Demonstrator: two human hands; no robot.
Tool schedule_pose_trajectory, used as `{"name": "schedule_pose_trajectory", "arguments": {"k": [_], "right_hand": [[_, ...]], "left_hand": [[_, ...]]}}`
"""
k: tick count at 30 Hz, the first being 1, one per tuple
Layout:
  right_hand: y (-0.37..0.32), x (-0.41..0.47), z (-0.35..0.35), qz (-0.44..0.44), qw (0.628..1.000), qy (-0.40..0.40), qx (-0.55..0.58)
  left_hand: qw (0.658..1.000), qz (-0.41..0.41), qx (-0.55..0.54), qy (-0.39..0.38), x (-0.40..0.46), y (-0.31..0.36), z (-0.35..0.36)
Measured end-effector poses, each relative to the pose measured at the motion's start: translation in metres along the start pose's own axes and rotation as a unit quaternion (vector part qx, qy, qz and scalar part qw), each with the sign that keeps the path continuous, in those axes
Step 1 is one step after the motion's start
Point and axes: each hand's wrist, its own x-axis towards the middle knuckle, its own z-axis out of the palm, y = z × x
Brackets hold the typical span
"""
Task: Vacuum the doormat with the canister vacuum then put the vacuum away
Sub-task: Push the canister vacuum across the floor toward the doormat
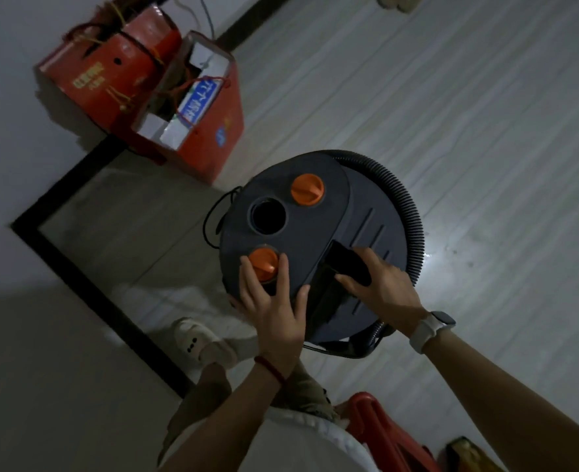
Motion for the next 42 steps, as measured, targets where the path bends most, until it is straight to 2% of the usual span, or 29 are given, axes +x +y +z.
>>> {"name": "schedule_pose_trajectory", "arguments": {"k": [4, 7, 11, 18, 21, 23, 29, 42], "right_hand": [[0.03, -0.015, -0.008, 0.073, 0.995, 0.046, 0.053], [0.048, -0.025, -0.01, 0.128, 0.981, 0.1, 0.11], [0.068, -0.032, -0.012, 0.2, 0.948, 0.174, 0.174], [0.095, -0.023, -0.023, 0.3, 0.863, 0.291, 0.285], [0.099, -0.007, -0.034, 0.328, 0.823, 0.322, 0.334], [0.101, 0.008, -0.045, 0.338, 0.805, 0.34, 0.35], [0.104, 0.07, -0.085, 0.344, 0.812, 0.365, 0.298], [0.153, 0.199, -0.194, 0.407, 0.78, 0.427, 0.208]], "left_hand": [[0.996, 0.069, 0.023, -0.055, 0.017, 0.025, 0.014], [0.982, 0.154, 0.037, -0.1, 0.04, 0.04, 0.023], [0.943, 0.284, 0.056, -0.165, 0.083, 0.067, 0.04], [0.863, 0.412, 0.087, -0.278, 0.141, 0.154, 0.07], [0.815, 0.425, 0.163, -0.359, 0.168, 0.201, 0.076], [0.792, 0.443, 0.206, -0.367, 0.184, 0.228, 0.082], [0.794, 0.453, 0.211, -0.345, 0.234, 0.275, 0.105], [0.74, 0.506, 0.208, -0.392, 0.364, 0.409, 0.165]]}}
